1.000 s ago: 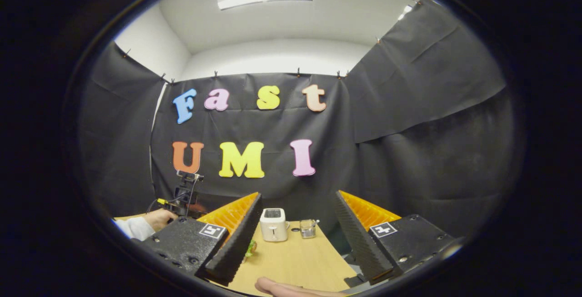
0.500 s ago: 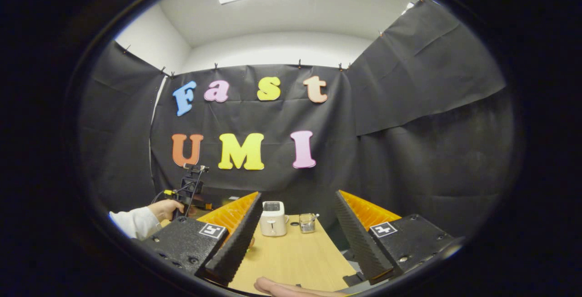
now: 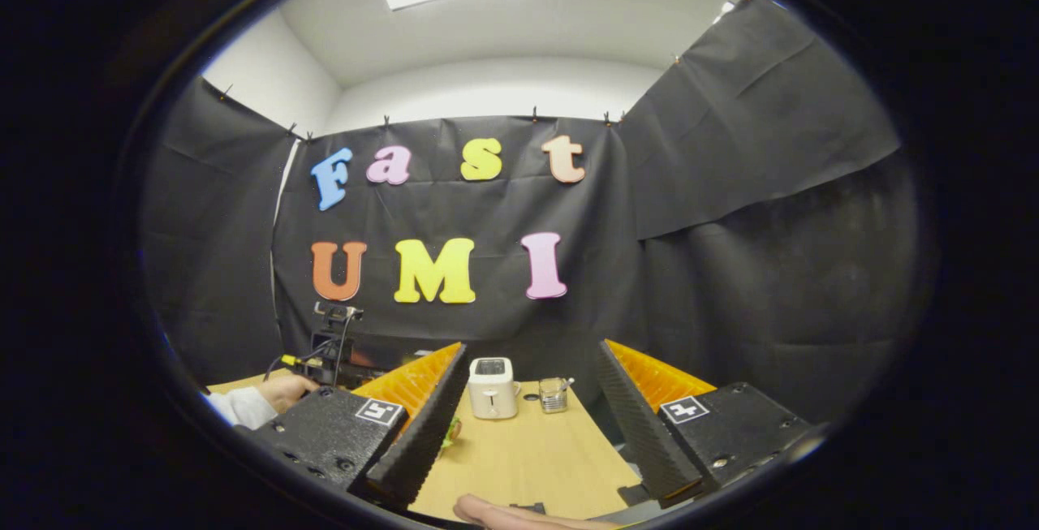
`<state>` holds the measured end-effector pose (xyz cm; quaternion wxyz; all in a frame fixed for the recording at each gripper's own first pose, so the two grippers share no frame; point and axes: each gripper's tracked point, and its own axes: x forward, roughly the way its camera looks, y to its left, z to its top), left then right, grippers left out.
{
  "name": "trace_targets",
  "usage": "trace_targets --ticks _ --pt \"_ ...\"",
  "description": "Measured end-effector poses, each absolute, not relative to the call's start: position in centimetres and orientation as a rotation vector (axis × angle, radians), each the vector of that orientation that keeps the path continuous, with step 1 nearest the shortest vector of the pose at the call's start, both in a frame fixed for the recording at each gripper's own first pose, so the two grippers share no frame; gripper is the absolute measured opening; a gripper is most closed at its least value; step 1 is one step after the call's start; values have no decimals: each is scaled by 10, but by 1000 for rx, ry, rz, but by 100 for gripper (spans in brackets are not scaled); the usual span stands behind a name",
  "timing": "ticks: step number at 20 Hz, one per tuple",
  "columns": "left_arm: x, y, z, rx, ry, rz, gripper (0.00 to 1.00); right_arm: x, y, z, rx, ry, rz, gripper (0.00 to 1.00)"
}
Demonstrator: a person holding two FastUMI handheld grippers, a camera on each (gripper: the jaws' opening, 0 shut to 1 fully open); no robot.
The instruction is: Open the electric oven with the left hand, put the food in, and close the electric oven.
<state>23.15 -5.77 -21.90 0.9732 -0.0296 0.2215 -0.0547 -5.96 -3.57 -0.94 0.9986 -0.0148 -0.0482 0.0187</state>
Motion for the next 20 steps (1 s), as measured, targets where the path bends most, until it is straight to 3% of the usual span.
trace_targets --ticks 1,2,15,20 --pt "223 -58 -226 -66 441 -108 94 -61 -32 -11 -23 -92 46 90" --pt "213 -59 -232 -75 432 -105 94 -63 -30 -14 -21 -87 52 100" --pt "157 -72 -338 -79 480 -106 92 -43 -15 -48 -44 -6 44 100" --pt "152 -64 -308 -46 353 -95 94 -10 0 -63 -66 65 55 100"
